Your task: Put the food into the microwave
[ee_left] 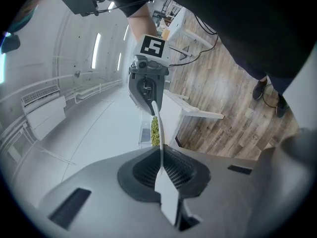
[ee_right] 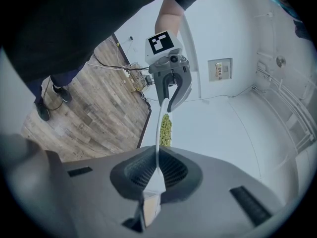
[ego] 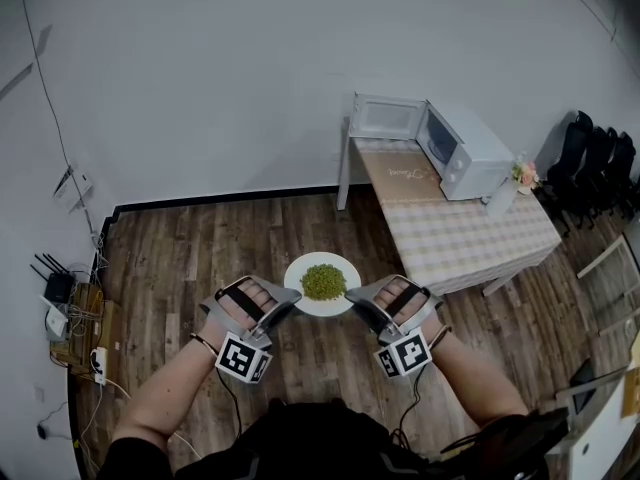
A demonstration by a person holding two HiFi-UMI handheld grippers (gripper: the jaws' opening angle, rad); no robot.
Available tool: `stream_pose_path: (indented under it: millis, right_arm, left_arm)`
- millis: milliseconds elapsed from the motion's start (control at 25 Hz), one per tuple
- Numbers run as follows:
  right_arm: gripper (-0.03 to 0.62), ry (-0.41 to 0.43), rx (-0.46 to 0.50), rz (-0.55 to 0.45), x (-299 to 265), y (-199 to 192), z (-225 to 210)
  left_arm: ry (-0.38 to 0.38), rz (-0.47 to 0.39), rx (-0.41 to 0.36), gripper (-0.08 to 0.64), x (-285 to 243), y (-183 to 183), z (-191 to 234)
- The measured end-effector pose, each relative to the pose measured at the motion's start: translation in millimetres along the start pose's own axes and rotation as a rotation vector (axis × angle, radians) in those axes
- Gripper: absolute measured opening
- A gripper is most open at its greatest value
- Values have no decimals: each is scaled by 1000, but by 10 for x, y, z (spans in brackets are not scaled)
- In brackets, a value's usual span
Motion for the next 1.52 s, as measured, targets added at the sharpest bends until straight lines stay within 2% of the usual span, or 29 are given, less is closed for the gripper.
stream_pose_path:
  millis: [800,920,1080,1200,1520]
  right_arm:
    - [20,-17,43,80,-634,495,-182]
    - [20,-4,33,103,-663,447,-154]
    - [20,-13,57,83,-731,431,-214]
    - [25,-4,47,100,-773,291,-174]
    - [29,-16,43,68,-952,-154,-284]
  left_arm:
    - [14,-39,0,21,536,-557,-154]
    - [13,-46,9,21,534,-581,-142]
    - [12,-46,14,21,497,-657,-153]
    - [12,-38,13,21,417,-731,-135]
    - [2,-3,-8,21,73,-1046,26]
Point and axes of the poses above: the fingertips, and each gripper's own axes: x backward along the fingers, z to its left, y out of its top, the point moved 6 cm from there along x, backward along the fingers, and after that the axes turned 13 degrees about -z, right-handed, at the moved point
